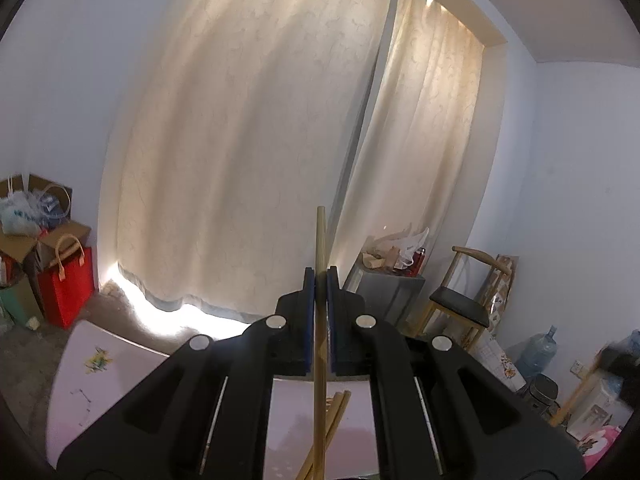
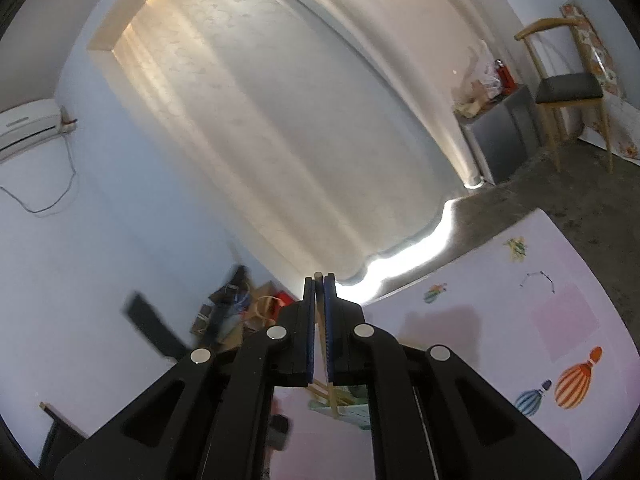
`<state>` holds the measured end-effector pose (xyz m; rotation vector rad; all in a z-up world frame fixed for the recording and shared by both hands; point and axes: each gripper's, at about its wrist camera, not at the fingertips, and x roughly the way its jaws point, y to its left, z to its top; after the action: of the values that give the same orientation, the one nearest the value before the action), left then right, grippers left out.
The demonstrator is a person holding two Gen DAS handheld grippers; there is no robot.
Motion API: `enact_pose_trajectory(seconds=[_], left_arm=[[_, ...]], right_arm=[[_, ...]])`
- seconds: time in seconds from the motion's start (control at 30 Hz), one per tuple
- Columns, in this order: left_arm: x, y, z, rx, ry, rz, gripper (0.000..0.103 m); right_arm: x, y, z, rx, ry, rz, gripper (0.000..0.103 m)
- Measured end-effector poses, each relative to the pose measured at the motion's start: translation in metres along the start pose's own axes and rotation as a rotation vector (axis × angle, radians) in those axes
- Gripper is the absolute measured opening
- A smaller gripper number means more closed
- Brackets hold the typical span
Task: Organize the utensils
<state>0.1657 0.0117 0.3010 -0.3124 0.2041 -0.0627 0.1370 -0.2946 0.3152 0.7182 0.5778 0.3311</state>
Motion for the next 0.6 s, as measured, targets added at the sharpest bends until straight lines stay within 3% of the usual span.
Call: enact_pose_trajectory(seconds=[0.2,0.37,0.6], left_arm=[[-0.002,0.006,-0.039,0.035,0.009,0.011,0.004],[-0.006,0.014,-0.068,0.070,0.055,0.005,0.004],[-0.031,0.041,-0.082,0.007,0.084,-0.007,0.005]], right_arm=[[0.007,0.029,0.003,-0.074,-0.060,-0.007,0.005],[0.032,0.040,-0.002,-0.085,-0.025,0.022,0.005],[0.058,0.044,-0.020,-0.116,0.022,0.004,0.005]])
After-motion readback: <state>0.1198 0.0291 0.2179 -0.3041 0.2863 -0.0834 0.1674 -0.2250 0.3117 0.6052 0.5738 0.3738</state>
